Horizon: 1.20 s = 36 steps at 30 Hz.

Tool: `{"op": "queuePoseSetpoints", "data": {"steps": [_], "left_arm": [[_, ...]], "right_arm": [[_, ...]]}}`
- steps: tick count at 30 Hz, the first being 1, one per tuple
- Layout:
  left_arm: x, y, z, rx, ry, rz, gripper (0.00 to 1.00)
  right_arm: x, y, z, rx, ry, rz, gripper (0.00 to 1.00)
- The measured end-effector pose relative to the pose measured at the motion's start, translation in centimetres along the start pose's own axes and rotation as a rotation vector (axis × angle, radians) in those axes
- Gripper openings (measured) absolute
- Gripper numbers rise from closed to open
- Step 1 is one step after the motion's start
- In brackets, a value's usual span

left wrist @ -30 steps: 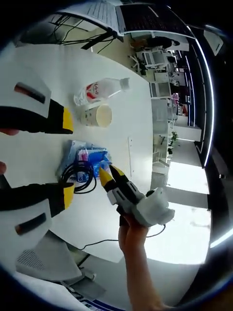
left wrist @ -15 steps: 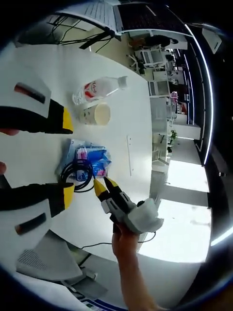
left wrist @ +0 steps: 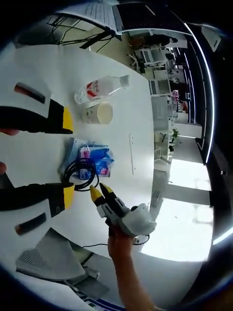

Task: Arrange the tabletop items into an orderly group along one side of the table until the central work area is clear of visible clutter.

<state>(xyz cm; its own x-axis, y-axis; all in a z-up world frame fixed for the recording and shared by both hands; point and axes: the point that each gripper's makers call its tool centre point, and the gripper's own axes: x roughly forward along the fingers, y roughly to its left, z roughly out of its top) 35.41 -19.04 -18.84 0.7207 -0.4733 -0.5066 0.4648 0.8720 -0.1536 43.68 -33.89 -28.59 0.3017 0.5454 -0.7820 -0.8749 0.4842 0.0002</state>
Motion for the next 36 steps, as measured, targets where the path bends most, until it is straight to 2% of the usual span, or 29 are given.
{"op": "queuePoseSetpoints", "data": {"steps": [2, 6, 11, 19, 36], "left_arm": [[0.0, 0.0, 0.0, -0.001, -0.001, 0.0, 0.39], [-0.1, -0.1, -0.1, 0.002, 0.001, 0.0, 0.39], [-0.4, 0.1, -0.2, 0.008, 0.004, 0.004, 0.39], [-0.8, 0.3, -0.4, -0.004, -0.002, 0.011, 0.39], [-1.5, 1.1, -0.4, -0.017, -0.006, 0.031, 0.39]], "right_arm": [[0.1, 0.0, -0.1, 0.016, 0.0, -0.001, 0.21], [0.6, -0.2, -0.2, 0.118, -0.028, -0.001, 0.21], [1.1, -0.9, -0.5, 0.187, -0.04, -0.017, 0.21], [2.2, -1.1, -0.5, 0.235, -0.032, -0.013, 0.24], [4.3, -0.7, 0.3, 0.256, 0.004, 0.004, 0.23]]}}
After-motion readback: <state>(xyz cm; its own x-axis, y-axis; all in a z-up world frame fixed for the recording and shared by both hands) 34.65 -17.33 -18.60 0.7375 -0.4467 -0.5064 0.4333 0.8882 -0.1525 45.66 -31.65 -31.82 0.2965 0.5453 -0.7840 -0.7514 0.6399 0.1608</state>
